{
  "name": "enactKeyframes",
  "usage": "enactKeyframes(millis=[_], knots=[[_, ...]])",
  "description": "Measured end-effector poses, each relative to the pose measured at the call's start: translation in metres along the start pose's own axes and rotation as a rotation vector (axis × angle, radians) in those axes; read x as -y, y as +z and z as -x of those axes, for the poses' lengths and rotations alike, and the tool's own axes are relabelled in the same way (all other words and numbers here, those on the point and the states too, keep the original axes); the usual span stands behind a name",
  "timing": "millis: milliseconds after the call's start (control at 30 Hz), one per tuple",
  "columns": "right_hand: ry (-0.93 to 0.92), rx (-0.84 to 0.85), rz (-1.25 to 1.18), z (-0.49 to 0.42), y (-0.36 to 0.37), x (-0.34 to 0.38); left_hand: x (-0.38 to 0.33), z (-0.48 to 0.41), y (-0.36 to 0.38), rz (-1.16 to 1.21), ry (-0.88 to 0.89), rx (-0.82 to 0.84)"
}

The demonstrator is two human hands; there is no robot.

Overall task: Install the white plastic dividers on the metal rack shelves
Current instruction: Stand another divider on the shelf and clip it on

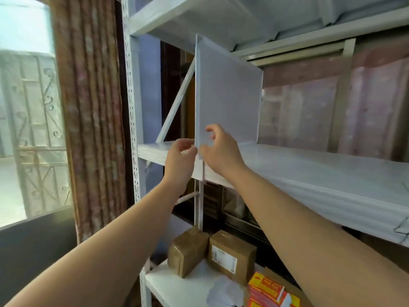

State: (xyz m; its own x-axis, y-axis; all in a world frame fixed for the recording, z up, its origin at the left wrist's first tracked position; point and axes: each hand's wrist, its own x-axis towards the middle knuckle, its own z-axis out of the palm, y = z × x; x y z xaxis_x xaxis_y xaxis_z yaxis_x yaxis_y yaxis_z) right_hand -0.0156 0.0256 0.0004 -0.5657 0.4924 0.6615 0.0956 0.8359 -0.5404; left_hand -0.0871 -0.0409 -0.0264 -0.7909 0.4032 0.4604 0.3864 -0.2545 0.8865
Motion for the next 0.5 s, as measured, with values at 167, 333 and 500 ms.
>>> enactKeyframes(millis=[167,333,500], knots=[[0.327,-0.015,-0.278,-0.058,0.032,-0.006,0.003,-0.048,-0.010,-0.033,0.131,0.165],[0.446,-0.034,-0.410,-0.077,0.036,-0.012,0.004,-0.098,-0.007,0.156,0.142,0.381],[0.645,-0.250,-0.480,-0.101,0.037,-0.023,0.017,-0.143,0.008,0.258,-0.047,0.579]])
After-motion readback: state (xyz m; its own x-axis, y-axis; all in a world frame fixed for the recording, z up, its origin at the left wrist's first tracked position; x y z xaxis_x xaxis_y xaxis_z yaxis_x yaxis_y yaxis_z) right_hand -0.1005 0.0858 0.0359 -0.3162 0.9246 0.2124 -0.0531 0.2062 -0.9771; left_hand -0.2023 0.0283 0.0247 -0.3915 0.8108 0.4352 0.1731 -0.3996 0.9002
